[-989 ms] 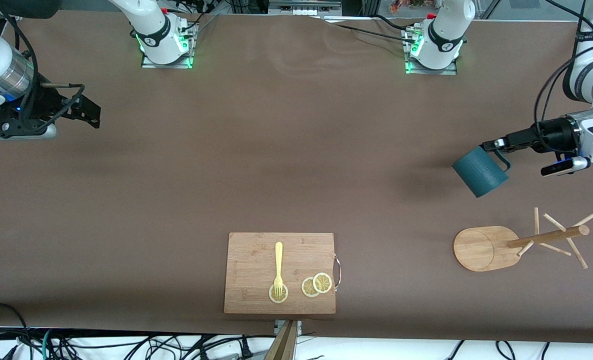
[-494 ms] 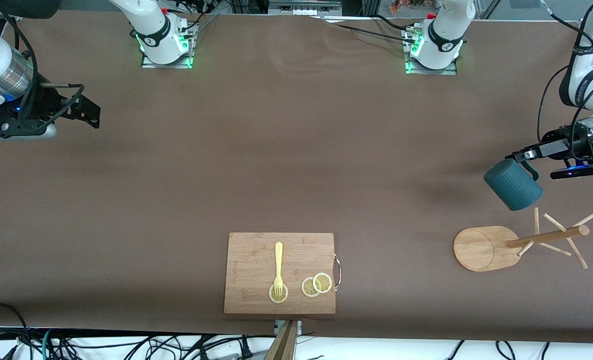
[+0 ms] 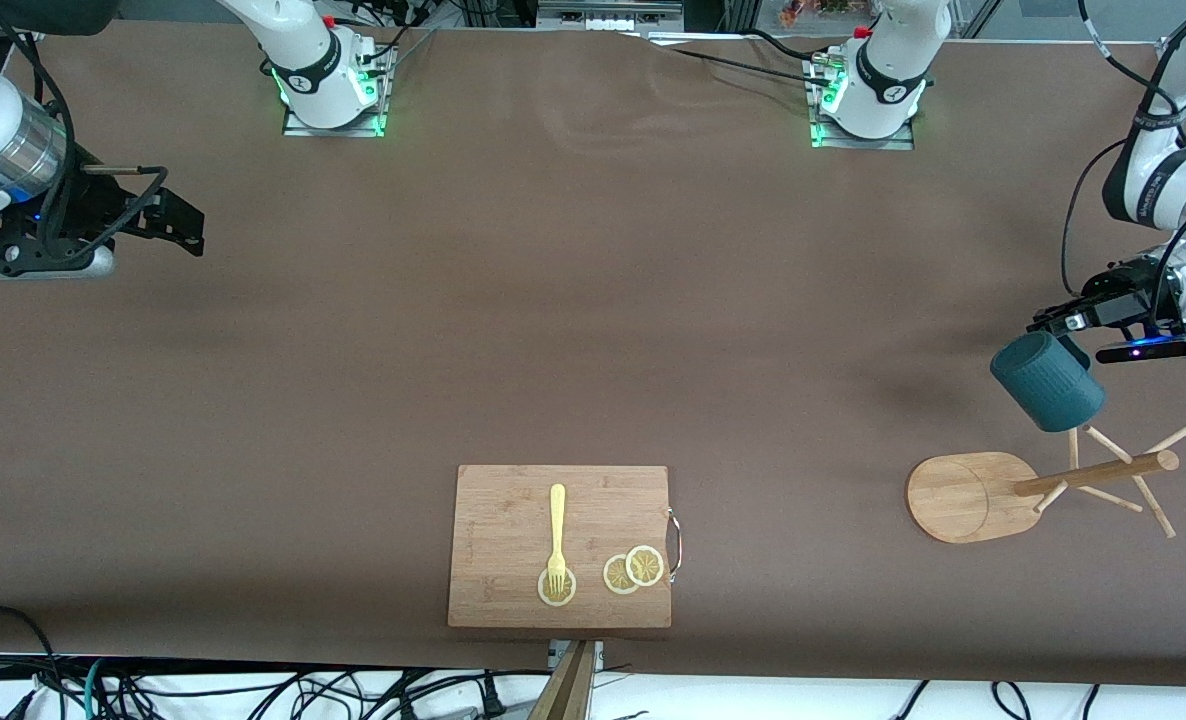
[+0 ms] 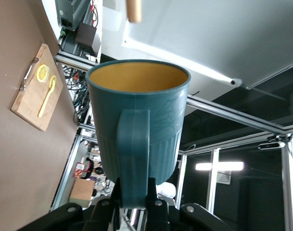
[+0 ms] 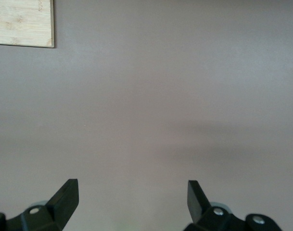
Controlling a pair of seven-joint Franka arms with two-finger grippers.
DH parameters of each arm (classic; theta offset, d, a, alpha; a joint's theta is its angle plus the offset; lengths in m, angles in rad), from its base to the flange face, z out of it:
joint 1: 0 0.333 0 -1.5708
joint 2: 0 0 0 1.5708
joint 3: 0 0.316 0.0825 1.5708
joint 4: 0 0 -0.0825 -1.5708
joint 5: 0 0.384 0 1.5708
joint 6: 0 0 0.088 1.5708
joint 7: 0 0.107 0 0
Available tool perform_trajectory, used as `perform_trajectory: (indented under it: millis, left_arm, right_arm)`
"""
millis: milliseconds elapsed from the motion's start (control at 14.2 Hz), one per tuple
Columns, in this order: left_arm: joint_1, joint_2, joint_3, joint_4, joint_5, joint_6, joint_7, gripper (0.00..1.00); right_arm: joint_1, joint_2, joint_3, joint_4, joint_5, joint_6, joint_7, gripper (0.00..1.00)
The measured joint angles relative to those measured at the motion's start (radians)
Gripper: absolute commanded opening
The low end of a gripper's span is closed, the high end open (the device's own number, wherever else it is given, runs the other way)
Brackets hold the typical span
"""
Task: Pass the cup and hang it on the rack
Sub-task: 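Carry the mug with the left gripper over the wooden rack, then lower the mug handle onto a rack peg and open the left gripper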
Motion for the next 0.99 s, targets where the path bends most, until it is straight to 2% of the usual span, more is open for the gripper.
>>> perform_trajectory:
  millis: [353, 989]
  left_arm:
    - [0.043, 0.088, -0.001, 0.049, -0.032, -0.008, 0.006, 0.0]
    - [0.079, 0.166, 0.0, 0.132, -0.079, 0.033, 0.006, 0.0]
  right_arm:
    - [0.0, 0.0, -0.001, 0.0, 0.001, 0.0, 0.0, 1.0]
    - [0.0, 0.0, -0.002, 0.0, 0.001, 0.001, 0.0, 1.0]
